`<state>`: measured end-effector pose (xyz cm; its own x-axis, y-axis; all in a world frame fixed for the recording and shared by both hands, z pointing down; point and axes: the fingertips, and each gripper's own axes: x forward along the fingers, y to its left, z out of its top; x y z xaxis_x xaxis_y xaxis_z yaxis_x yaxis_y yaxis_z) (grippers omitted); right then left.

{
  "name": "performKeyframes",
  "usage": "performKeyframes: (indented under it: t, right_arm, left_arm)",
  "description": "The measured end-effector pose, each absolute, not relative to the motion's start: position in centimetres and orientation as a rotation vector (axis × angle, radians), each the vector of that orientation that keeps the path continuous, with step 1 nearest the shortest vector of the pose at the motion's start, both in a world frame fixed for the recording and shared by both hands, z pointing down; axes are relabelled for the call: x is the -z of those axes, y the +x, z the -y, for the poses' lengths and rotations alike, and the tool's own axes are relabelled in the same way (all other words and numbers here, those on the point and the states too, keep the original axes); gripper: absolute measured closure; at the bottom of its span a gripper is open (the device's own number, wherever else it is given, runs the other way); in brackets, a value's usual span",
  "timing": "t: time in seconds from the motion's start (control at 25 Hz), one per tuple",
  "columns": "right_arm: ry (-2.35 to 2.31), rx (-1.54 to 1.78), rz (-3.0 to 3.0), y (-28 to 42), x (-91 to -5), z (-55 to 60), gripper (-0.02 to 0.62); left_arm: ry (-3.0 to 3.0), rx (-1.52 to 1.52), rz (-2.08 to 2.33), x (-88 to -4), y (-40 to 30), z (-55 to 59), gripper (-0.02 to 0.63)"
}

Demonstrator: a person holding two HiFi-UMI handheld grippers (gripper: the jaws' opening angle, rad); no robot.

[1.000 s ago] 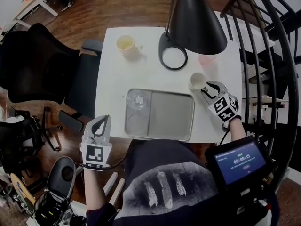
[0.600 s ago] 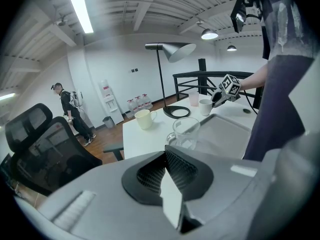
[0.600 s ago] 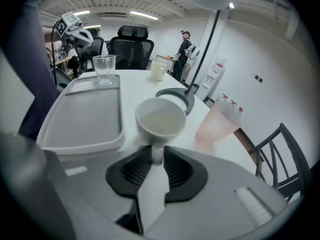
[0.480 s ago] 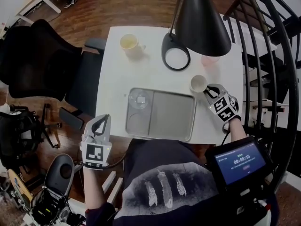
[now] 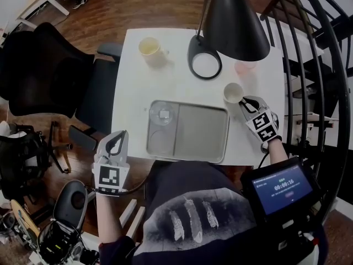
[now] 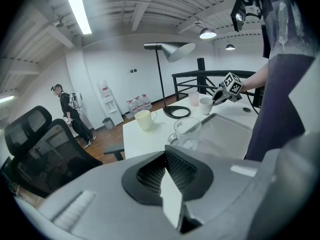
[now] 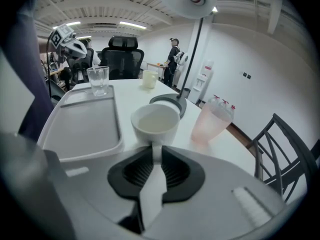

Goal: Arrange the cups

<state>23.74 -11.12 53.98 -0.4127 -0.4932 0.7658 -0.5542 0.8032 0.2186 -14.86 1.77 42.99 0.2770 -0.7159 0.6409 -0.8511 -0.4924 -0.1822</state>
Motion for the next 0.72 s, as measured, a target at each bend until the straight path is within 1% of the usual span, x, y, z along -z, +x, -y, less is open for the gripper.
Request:
performKeyframes:
  t: [0.24, 0.44, 0.72]
  right_arm:
    - [0.898, -0.143, 2.169, 23.6, -51.0, 11.5, 0.549]
    - [0.921, -0.085, 2.221, 22.1, -47.3, 11.8, 0.549]
    - [0.892, 0.049, 2.35, 17.8, -39.0, 8.7, 0.549]
  left_arm:
    - [2.384, -0.999, 1.445, -42.7, -15.0, -1.2, 0.59]
    - [2.412, -0.981, 1.427, -42.7, -15.2, -0.9, 0.591]
    - [2.442, -0.961, 1.399, -42.6, -16.2, -2.3, 0.591]
